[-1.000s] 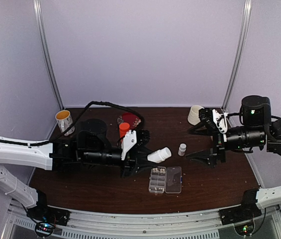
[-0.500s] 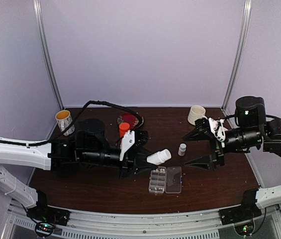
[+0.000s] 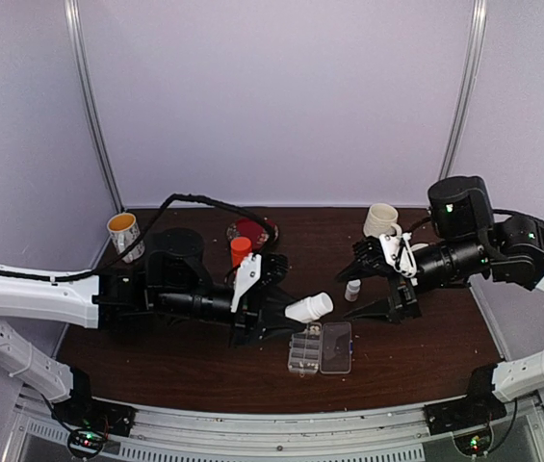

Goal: Sort the pills into containers
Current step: Screw the lid of the pill bottle onto the pill bottle.

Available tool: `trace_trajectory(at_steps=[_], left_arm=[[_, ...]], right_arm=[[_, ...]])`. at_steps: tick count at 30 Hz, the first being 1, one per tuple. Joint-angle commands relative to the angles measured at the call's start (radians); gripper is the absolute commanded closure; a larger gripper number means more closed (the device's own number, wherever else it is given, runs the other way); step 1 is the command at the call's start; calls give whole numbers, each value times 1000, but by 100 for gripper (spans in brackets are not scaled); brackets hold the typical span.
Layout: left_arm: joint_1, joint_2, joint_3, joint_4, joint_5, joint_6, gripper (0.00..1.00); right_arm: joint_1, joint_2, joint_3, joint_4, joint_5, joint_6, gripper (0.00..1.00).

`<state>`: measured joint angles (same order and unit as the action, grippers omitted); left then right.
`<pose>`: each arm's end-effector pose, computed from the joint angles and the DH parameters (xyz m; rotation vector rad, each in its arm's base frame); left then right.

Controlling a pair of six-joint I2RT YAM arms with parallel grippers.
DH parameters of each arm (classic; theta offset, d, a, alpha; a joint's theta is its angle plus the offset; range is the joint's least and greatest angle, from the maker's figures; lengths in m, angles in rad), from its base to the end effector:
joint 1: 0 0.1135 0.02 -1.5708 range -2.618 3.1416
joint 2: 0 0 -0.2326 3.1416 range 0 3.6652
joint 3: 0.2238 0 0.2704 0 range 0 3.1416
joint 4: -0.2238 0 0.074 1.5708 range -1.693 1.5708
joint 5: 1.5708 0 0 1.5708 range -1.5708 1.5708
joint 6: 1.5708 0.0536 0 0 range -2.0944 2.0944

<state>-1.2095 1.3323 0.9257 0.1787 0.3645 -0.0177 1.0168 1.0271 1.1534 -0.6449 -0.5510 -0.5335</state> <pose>0.1065 -0.3359 0.2623 1.3180 1.4396 -1.1746 0.1117 0.2338 0.3460 -1.7098 1.2544 0.8652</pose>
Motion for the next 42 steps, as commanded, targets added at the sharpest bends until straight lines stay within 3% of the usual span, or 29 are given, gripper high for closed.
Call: trace_trajectory(at_steps=[1,20,42], left_arm=[[6,5,39,21,22,1,100],[6,11,44,13,30,-2,100],[5,10,51,20,45,-8,100]], right_arm=[[22,16,40,-23,-16,-35,41],[62,97,113,-38,6,-75,47],[78,120,127,-65,45,-117,67]])
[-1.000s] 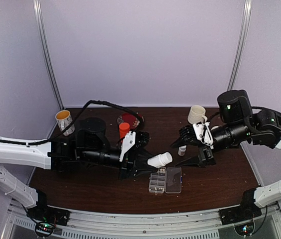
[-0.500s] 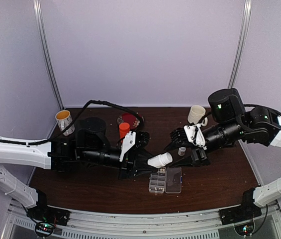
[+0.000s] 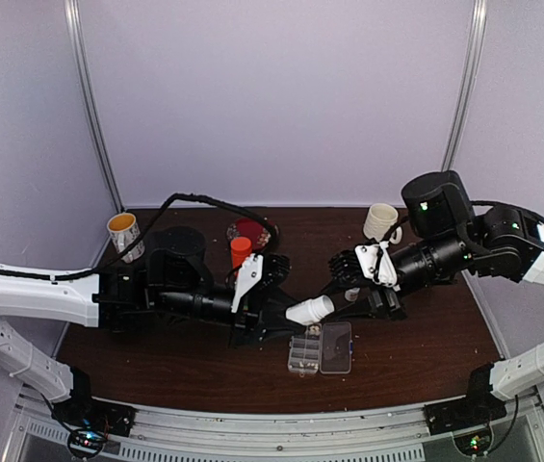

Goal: Sort the pills into containers
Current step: Screw the lid of the pill bottle onto the pill bottle.

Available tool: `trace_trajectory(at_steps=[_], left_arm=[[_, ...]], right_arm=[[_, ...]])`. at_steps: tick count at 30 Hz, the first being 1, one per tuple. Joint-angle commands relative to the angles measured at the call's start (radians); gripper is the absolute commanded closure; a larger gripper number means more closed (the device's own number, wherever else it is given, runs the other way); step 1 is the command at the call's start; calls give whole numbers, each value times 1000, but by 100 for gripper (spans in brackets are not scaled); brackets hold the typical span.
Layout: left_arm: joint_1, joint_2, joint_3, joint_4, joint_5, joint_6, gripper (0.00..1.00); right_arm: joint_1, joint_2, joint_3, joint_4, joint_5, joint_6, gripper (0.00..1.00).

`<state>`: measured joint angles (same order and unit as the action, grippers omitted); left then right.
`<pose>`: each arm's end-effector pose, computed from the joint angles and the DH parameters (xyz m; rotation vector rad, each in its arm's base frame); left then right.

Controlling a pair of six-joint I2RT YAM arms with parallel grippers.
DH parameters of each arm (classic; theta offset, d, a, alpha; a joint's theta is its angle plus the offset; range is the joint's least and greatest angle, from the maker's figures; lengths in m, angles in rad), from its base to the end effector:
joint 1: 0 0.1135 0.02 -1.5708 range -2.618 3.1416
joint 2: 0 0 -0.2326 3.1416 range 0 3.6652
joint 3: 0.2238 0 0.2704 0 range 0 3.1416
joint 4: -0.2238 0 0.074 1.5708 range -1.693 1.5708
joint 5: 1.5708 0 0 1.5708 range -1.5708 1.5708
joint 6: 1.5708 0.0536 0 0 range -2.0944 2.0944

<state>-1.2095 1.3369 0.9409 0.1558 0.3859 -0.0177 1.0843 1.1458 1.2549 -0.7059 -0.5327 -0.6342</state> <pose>0.1058 -0.3370 0.2640 1.3389 1.4429 -1.1899 0.1064 0.2594 0.3462 -1.8471 1.1789 0.8331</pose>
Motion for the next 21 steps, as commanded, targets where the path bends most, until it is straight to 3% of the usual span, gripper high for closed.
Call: trace_trajectory(at_steps=[1,11,21], left_arm=[[6,5,36,46,27,-9,100],[5,6,23,112,71,-67,100],[5,40,47,221,189,-173,100]], right_arm=[[12,3,27,-4,26,-19,67],[19,2,-2,37,32,-65,83],[19,-9,-52,108,-10,-254,83]])
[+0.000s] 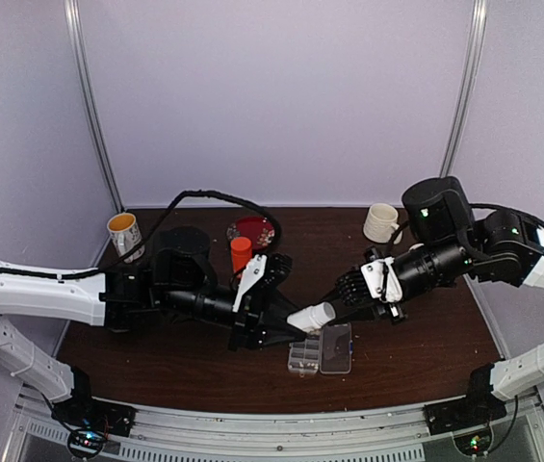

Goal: Sort the pills into containers
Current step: Screw the lid of the pill bottle onto the pill bottle.

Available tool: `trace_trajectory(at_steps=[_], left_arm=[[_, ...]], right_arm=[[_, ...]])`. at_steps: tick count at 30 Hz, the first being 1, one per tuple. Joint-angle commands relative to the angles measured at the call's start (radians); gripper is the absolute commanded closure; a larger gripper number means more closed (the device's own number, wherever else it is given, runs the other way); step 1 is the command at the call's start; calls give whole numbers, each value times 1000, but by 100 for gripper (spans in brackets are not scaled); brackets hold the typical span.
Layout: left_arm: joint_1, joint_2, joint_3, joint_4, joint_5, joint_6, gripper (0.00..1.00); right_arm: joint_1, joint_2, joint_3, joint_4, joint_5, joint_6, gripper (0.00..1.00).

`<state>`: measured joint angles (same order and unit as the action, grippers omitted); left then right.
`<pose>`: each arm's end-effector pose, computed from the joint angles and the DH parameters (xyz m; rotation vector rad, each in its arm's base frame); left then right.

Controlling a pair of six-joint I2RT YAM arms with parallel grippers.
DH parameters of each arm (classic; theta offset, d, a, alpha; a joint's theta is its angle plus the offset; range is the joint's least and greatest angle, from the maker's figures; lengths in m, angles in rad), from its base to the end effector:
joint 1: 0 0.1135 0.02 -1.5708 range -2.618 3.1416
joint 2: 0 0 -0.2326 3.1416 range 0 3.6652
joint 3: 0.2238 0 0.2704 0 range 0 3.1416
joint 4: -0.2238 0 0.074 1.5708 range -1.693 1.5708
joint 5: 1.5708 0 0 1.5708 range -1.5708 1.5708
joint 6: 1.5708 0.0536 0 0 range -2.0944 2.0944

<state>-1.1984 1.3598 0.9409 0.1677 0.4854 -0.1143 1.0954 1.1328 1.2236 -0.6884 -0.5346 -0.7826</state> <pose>0.1056 -0.3390 0.2583 1.3482 1.5010 -1.3266 0.1029 0.2595 0.3402 -1.9168 1.0173 0.7579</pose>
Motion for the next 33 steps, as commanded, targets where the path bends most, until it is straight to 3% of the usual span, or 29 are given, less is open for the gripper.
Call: trace_trajectory(at_steps=[1,11,21,24,33], left_arm=[[-5,18,43,229,99,-90,100],[-5,54,44,366,205,-219,100],[-6,80,76,351,238,-255,100],[-6,73,80,326,222,-243,100],[-5,-7,119,65,15,-15,100]], right_arm=[[8,0,-28,98,-12,-129,84],[10,-13,-40,89,-51,-377,88],[18,22,-32,118,-35,-601,95],[18,40,-4,131,-51,-508,95],[18,21,-1,183,-18,124,87]])
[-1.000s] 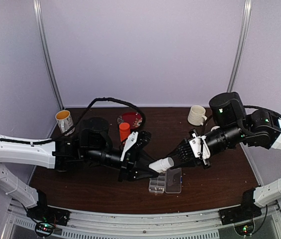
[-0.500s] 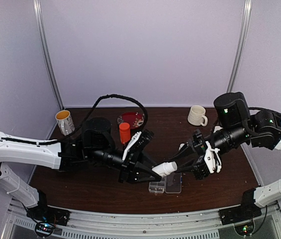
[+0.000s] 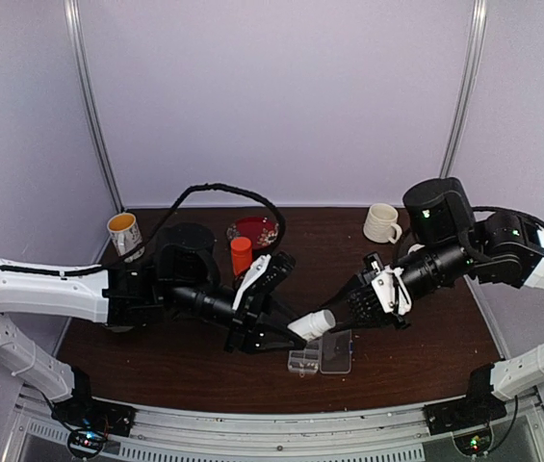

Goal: Sort the pills into containers
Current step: Screw the lid of the pill bottle onto the pill bottle.

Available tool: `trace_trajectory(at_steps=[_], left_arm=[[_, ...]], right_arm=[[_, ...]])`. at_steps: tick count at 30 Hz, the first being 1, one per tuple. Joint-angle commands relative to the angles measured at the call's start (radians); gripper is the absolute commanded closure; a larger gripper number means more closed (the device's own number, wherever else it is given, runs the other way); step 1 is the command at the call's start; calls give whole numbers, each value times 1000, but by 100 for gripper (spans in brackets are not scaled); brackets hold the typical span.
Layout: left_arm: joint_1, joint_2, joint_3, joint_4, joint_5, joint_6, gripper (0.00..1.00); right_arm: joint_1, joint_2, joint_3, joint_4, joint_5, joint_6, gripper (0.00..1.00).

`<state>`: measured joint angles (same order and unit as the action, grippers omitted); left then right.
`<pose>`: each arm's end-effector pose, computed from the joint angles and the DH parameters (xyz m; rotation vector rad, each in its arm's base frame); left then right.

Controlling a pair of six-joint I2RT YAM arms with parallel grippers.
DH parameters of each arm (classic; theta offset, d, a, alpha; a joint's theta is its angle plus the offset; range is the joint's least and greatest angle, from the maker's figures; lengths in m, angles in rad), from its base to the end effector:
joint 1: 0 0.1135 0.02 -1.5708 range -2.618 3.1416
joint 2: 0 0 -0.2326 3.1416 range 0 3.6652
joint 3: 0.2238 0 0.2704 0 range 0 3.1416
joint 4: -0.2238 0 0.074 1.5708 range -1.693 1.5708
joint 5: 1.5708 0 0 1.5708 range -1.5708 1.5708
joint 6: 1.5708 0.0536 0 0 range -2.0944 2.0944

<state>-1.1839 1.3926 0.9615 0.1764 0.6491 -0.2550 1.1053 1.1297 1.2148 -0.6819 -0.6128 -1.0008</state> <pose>0.1044 -0.3422 0.2574 1.3753 1.5716 -1.5410 0.0962 0.2603 0.3398 -1.9995 0.7339 0.7218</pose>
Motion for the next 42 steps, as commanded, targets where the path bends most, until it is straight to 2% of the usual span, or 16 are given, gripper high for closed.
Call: trace_trajectory(at_steps=[1,4,8,11,15,19,24,31,34,38,42], left_arm=[[-20,-46,103,38,-174,152,100],[-19,-61,119,-5,-256,221,100],[-12,-59,164,-76,-360,319,100],[-3,-50,206,-115,-425,361,100],[-3,-31,248,-160,-508,423,100],[-3,-7,258,-161,-543,455,100],[-3,26,261,-158,-541,489,100],[-3,64,260,-161,-533,526,100],[-3,75,257,-165,-526,534,100],[-3,75,236,-163,-490,533,100],[-3,58,204,-163,-464,501,100]], right_arm=[[9,14,-8,199,77,437,87],[10,15,-8,193,138,703,87],[27,77,34,97,212,984,95],[56,85,24,97,306,1188,87],[64,72,22,61,473,1474,96],[64,67,31,6,491,1754,96],[62,15,-92,183,387,2111,99],[62,44,-28,152,309,2341,98],[61,51,-4,163,299,2398,89],[54,30,33,100,348,2353,57],[20,5,75,-4,401,2159,29]])
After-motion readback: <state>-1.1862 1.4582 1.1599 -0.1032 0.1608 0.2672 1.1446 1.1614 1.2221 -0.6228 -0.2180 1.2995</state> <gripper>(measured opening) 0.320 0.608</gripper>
